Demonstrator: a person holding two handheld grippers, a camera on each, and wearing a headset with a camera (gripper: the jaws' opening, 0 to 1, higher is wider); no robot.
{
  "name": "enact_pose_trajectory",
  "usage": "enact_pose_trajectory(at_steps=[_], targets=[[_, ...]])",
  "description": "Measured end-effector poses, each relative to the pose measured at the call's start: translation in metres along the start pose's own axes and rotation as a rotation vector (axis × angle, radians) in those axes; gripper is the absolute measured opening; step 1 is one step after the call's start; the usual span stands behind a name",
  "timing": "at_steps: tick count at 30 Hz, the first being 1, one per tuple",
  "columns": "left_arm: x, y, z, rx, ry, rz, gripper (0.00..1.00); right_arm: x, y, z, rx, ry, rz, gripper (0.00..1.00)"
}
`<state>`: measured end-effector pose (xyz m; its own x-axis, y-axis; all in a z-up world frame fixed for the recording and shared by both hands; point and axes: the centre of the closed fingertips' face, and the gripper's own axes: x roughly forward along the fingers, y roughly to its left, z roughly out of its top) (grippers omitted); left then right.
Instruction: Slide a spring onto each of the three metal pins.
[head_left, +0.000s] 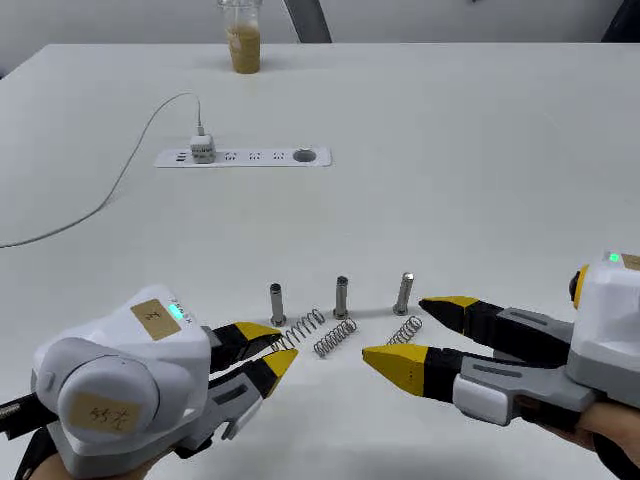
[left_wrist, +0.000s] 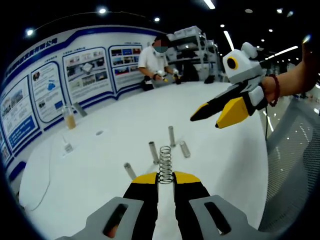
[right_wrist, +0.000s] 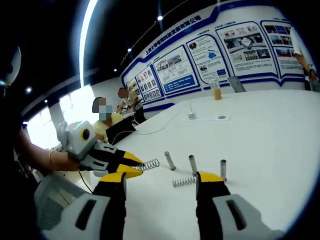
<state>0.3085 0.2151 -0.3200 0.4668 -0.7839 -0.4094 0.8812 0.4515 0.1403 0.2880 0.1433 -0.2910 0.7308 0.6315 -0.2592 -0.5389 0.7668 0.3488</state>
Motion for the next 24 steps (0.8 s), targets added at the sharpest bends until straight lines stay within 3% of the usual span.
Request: enact_pose_trajectory(at_steps=[11, 24], targets=[[-0.007, -0.007, 0.018, -0.005, -0.097, -0.008, 0.10, 0.014, 0.014, 0.012, 0.106, -0.040, 0.060, 0.46], [-0.018, -0.016, 0.040, -0.079, -0.195, -0.018, 0.10, 0.024, 0.026, 0.027, 0.226, -0.096, 0.116, 0.35]])
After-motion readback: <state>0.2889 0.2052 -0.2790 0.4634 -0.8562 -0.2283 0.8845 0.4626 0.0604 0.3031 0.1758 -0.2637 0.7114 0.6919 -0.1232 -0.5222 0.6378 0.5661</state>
